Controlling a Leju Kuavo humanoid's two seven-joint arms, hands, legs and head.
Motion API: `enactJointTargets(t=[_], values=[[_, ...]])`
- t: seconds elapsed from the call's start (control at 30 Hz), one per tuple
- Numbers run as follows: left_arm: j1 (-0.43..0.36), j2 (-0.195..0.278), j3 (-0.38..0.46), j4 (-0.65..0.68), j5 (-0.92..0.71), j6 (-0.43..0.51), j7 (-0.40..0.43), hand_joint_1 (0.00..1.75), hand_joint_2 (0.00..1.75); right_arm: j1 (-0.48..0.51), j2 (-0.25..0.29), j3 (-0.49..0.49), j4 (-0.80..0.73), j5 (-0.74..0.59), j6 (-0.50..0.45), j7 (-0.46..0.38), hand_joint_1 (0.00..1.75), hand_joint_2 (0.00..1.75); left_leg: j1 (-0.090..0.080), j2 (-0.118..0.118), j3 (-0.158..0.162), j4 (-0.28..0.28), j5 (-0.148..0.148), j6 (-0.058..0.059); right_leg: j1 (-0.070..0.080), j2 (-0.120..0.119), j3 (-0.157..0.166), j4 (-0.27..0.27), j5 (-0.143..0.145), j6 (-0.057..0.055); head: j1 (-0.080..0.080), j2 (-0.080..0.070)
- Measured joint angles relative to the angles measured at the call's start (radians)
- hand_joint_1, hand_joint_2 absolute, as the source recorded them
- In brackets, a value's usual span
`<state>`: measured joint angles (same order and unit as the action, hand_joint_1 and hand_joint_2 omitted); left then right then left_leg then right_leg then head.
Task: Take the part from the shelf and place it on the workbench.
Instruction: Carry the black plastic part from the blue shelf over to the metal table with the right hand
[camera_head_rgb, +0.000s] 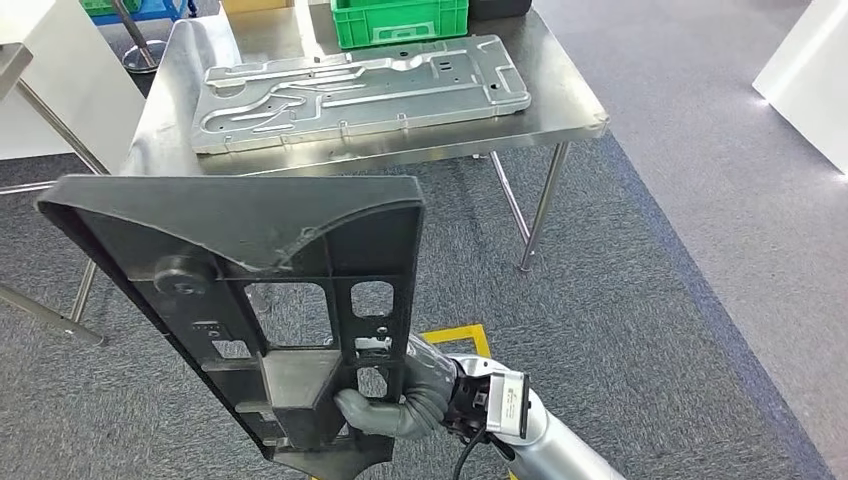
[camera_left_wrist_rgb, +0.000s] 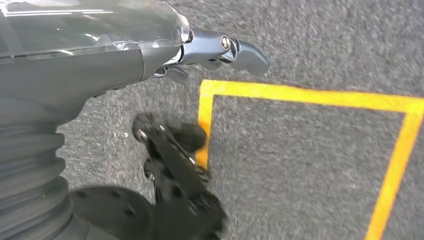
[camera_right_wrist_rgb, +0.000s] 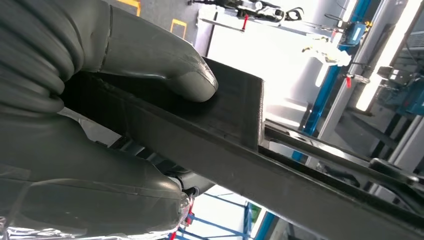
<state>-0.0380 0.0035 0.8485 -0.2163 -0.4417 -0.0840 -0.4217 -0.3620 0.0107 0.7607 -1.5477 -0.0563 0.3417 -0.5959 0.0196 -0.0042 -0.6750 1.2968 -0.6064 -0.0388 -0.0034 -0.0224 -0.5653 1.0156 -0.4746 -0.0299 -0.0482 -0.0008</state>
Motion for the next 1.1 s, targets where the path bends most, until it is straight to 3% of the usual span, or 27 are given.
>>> enactJointTargets(t=[0.03, 0.1, 0.17, 0.23, 0.3, 0.37, 0.4, 0.47, 0.5, 0.53, 0.57, 0.63, 0.67, 0.8, 0.87, 0.9, 0.97, 1.0, 1.03, 1.07, 1.1], values=[[0.002, 0.0, 0.001, 0.0, -0.001, 0.0, 0.0, 0.0, 1.75, 0.001, 0.0, 0.0, 0.0, 0.001, 0.0, 0.0, 1.64, 1.75, -0.001, 0.001, -0.007, -0.017, 0.025, 0.004, 0.004, -0.004, 0.009, 0.0, -0.008, -0.001, 0.0, 0.0], [0.005, 0.0, 0.003, 0.0, -0.002, 0.0, 0.0, 0.0, 1.75, 0.002, 0.0, 0.0, 0.0, 0.002, 0.0, 0.0, 1.64, 1.75, -0.01, 0.018, 0.024, -0.14, 0.12, 0.023, 0.011, -0.016, 0.032, -0.001, -0.025, -0.002, 0.0, 0.0], [0.001, 0.001, 0.005, 0.0, -0.002, 0.0, 0.0, 0.0, 1.75, 0.003, 0.0, 0.0, 0.002, 0.003, 0.0, 0.0, 1.64, 1.75, -0.026, 0.054, 0.053, -0.241, 0.164, 0.042, 0.015, -0.031, 0.05, -0.002, -0.04, 0.002, 0.001, 0.0], [-0.001, 0.001, 0.006, 0.0, -0.003, 0.0, 0.0, 0.0, 1.75, 0.006, -0.001, 0.0, 0.003, 0.004, 0.0, -0.001, 1.64, 1.75, -0.036, 0.066, 0.058, -0.264, 0.161, 0.052, 0.018, -0.047, 0.058, -0.005, -0.053, 0.013, 0.001, 0.0], [0.001, 0.001, 0.006, 0.0, -0.003, 0.0, 0.0, 0.0, 1.75, 0.006, 0.001, 0.0, 0.003, 0.004, -0.001, -0.002, 1.64, 1.75, -0.03, 0.047, 0.073, -0.28, 0.173, 0.06, 0.021, -0.062, 0.076, -0.013, -0.068, 0.026, 0.001, 0.0], [0.001, -0.001, 0.007, 0.0, -0.004, 0.0, 0.0, 0.0, 1.75, 0.003, 0.003, -0.001, 0.002, 0.003, 0.0, -0.003, 1.64, 1.75, -0.02, 0.029, 0.097, -0.3, 0.174, 0.065, 0.019, -0.041, 0.078, 0.018, -0.09, 0.039, 0.004, 0.0], [0.0, -0.001, 0.007, 0.0, -0.005, 0.0, 0.0, 0.0, 1.75, 0.002, 0.003, -0.002, 0.002, 0.001, 0.0, -0.003, 1.64, 1.75, -0.017, 0.021, 0.107, -0.306, 0.172, 0.067, 0.014, -0.02, 0.053, 0.069, -0.109, 0.045, 0.006, 0.0], [-0.004, -0.001, 0.007, 0.0, -0.005, 0.0, 0.0, 0.0, 1.75, 0.005, 0.002, -0.003, 0.006, -0.006, 0.004, -0.004, 1.64, 1.75, -0.016, 0.007, 0.117, -0.308, 0.163, 0.07, 0.005, 0.009, -0.039, 0.207, -0.144, 0.054, 0.009, 0.0], [-0.004, -0.002, 0.007, 0.0, -0.006, 0.0, 0.0, 0.0, 1.75, 0.009, 0.001, -0.005, 0.009, -0.012, 0.007, -0.003, 1.64, 1.75, -0.016, 0.0, 0.123, -0.308, 0.156, 0.07, 0.001, 0.013, -0.08, 0.251, -0.142, 0.057, 0.009, 0.0], [-0.002, -0.002, 0.008, 0.0, -0.007, 0.0, 0.0, 0.0, 1.75, 0.013, 0.0, -0.006, 0.012, -0.017, 0.011, -0.003, 1.64, 1.75, -0.016, -0.006, 0.132, -0.307, 0.148, 0.068, -0.001, 0.014, -0.102, 0.254, -0.118, 0.059, 0.009, 0.0], [-0.001, -0.002, 0.008, 0.0, -0.008, 0.0, 0.0, 0.0, 1.75, 0.015, -0.001, -0.008, 0.014, -0.022, 0.015, -0.003, 1.64, 1.75, -0.015, -0.01, 0.144, -0.307, 0.138, 0.066, -0.003, 0.014, -0.104, 0.218, -0.072, 0.06, 0.009, 0.0], [0.0, -0.002, 0.01, 0.0, -0.009, 0.0, 0.001, 0.0, 1.75, 0.016, -0.002, -0.011, 0.016, -0.028, 0.02, -0.005, 1.64, 1.75, -0.016, -0.017, 0.166, -0.305, 0.117, 0.057, -0.003, 0.016, -0.076, 0.099, 0.023, 0.057, 0.009, 0.0], [-0.001, -0.003, 0.011, 0.0, -0.01, 0.0, 0.001, 0.0, 1.75, 0.016, -0.002, -0.012, 0.017, -0.029, 0.021, -0.006, 1.64, 1.75, -0.017, -0.019, 0.172, -0.303, 0.109, 0.051, -0.002, 0.018, -0.06, 0.052, 0.043, 0.051, 0.009, 0.0], [-0.003, -0.003, 0.013, 0.0, -0.015, 0.0, 0.0, 0.0, 1.75, 0.019, -0.002, -0.02, 0.019, -0.032, 0.023, -0.016, 1.64, 1.75, -0.017, -0.018, 0.175, -0.303, 0.091, 0.03, 0.002, 0.024, -0.041, 0.011, 0.023, 0.023, 0.011, 0.0], [-0.004, -0.003, 0.013, 0.0, -0.02, 0.0, 0.0, 0.0, 1.75, 0.018, -0.002, -0.023, 0.019, -0.033, 0.023, -0.023, 1.64, 1.75, -0.015, -0.01, 0.159, -0.259, 0.066, 0.019, -0.002, 0.022, -0.025, 0.002, 0.016, 0.01, 0.01, 0.0], [-0.004, -0.003, 0.013, -0.001, -0.022, 0.0, 0.0, 0.0, 1.75, 0.018, -0.002, -0.024, 0.018, -0.033, 0.023, -0.024, 1.64, 1.75, -0.014, -0.006, 0.13, -0.203, 0.044, 0.015, -0.003, 0.02, -0.016, -0.001, 0.011, 0.005, 0.009, 0.0], [-0.003, -0.002, 0.014, -0.001, -0.024, -0.001, -0.001, 0.0, 1.75, 0.019, -0.002, -0.024, 0.019, -0.032, 0.022, -0.025, 1.64, 1.75, -0.012, -0.003, 0.041, -0.054, 0.0, 0.009, -0.001, 0.018, -0.003, -0.002, -0.001, -0.001, 0.009, 0.0], [-0.002, -0.002, 0.014, -0.001, -0.026, -0.001, -0.001, 0.0, 1.75, 0.021, -0.002, -0.025, 0.019, -0.03, 0.02, -0.027, 1.64, 1.75, -0.011, -0.003, 0.001, 0.0, -0.005, 0.008, -0.001, 0.019, 0.004, -0.002, -0.008, -0.002, 0.009, 0.0], [0.0, -0.002, 0.014, 0.0, -0.028, -0.001, -0.001, 0.0, 1.75, 0.022, -0.002, -0.025, 0.019, -0.028, 0.018, -0.03, 1.64, 1.75, -0.01, -0.002, -0.023, 0.016, 0.013, 0.009, 0.0, 0.02, 0.013, -0.002, -0.015, -0.002, 0.009, 0.0], [0.002, -0.002, 0.014, 0.0, -0.03, -0.001, -0.002, 0.0, 1.75, 0.023, -0.002, -0.025, 0.019, -0.026, 0.014, -0.034, 1.64, 1.75, -0.01, -0.002, -0.026, -0.01, 0.052, 0.011, 0.0, 0.021, 0.025, -0.002, -0.023, -0.001, 0.009, 0.0], [0.002, -0.002, 0.014, 0.0, -0.031, -0.001, -0.003, 0.0, 1.75, 0.024, -0.002, -0.026, 0.019, -0.025, 0.011, -0.039, 1.64, 1.75, -0.01, -0.002, -0.011, -0.071, 0.105, 0.014, 0.0, 0.022, 0.038, -0.002, -0.031, 0.001, 0.009, 0.0]])
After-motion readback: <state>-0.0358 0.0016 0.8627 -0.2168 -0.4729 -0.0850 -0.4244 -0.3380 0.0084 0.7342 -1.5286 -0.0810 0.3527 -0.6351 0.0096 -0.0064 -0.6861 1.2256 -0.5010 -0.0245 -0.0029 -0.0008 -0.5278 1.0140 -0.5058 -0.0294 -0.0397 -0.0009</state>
